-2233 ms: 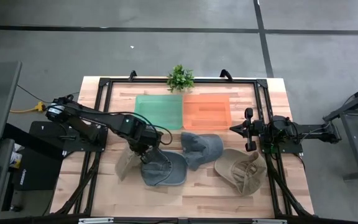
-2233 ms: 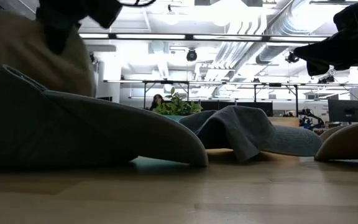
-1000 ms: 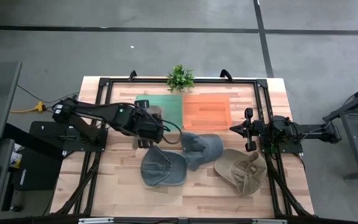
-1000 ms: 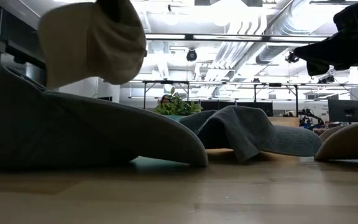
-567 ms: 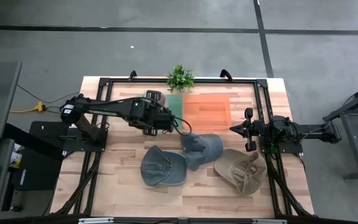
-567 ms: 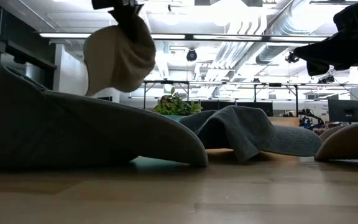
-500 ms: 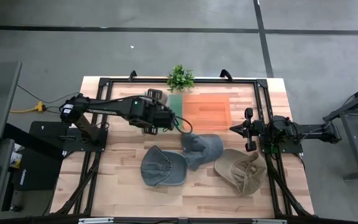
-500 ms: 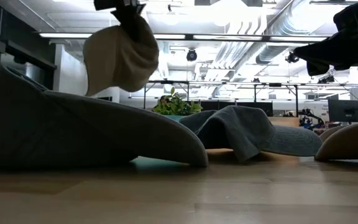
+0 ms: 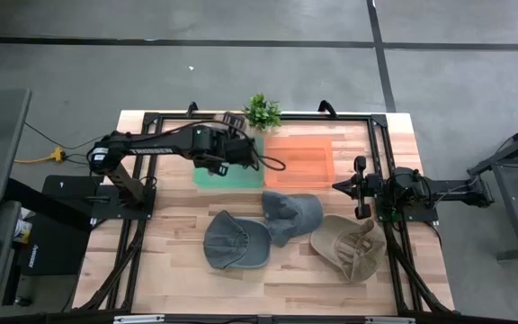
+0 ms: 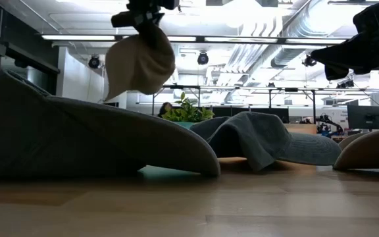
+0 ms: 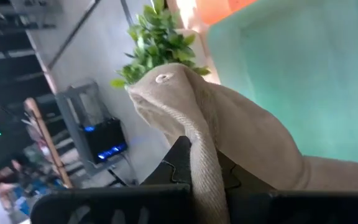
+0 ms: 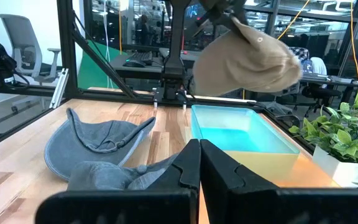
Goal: Pick & Place hat
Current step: Put the left brown cap into the light green bin
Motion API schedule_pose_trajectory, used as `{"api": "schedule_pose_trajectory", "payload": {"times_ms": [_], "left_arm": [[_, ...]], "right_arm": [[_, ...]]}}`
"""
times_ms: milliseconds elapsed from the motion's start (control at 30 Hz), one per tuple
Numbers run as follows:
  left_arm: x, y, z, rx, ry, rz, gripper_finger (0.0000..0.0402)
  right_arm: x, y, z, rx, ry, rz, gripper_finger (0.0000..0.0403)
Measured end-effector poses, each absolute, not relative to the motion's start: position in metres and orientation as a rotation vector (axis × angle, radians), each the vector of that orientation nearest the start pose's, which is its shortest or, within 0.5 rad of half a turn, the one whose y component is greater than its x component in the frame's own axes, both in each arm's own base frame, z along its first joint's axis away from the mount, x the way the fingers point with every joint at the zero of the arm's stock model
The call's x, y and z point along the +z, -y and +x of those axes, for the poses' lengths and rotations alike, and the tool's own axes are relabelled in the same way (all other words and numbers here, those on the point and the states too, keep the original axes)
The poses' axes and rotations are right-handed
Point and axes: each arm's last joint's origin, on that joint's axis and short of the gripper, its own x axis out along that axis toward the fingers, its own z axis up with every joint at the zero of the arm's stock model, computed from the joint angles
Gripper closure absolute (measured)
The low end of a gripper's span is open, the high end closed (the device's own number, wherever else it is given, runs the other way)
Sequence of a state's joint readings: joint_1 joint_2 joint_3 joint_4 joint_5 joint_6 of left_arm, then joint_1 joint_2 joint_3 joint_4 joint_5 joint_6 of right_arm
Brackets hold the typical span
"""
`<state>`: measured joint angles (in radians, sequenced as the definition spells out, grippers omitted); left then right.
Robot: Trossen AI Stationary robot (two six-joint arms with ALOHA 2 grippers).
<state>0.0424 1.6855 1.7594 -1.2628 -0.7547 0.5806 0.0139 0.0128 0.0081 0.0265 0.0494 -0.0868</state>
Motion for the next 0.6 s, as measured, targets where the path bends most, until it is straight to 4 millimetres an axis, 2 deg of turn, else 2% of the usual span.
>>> {"api": "schedule_pose_trajectory", "payload": {"times_ms": [233, 367, 600], "left_arm": [[0.363, -0.035, 0.327, 0.277, -1.331, 1.03, 0.0401], [0.362, -0.034, 0.327, 0.166, -1.338, 1.084, 0.0401], [0.346, -0.033, 0.327, 0.02, -1.401, 1.186, 0.0401]], "right_arm": [[0.168, 0.0, 0.098, -0.037, 0.02, -0.086, 0.0402], [0.168, 0.0, 0.098, -0.037, 0.02, -0.086, 0.0402], [0.168, 0.0, 0.098, -0.036, 0.02, -0.086, 0.0402]]}}
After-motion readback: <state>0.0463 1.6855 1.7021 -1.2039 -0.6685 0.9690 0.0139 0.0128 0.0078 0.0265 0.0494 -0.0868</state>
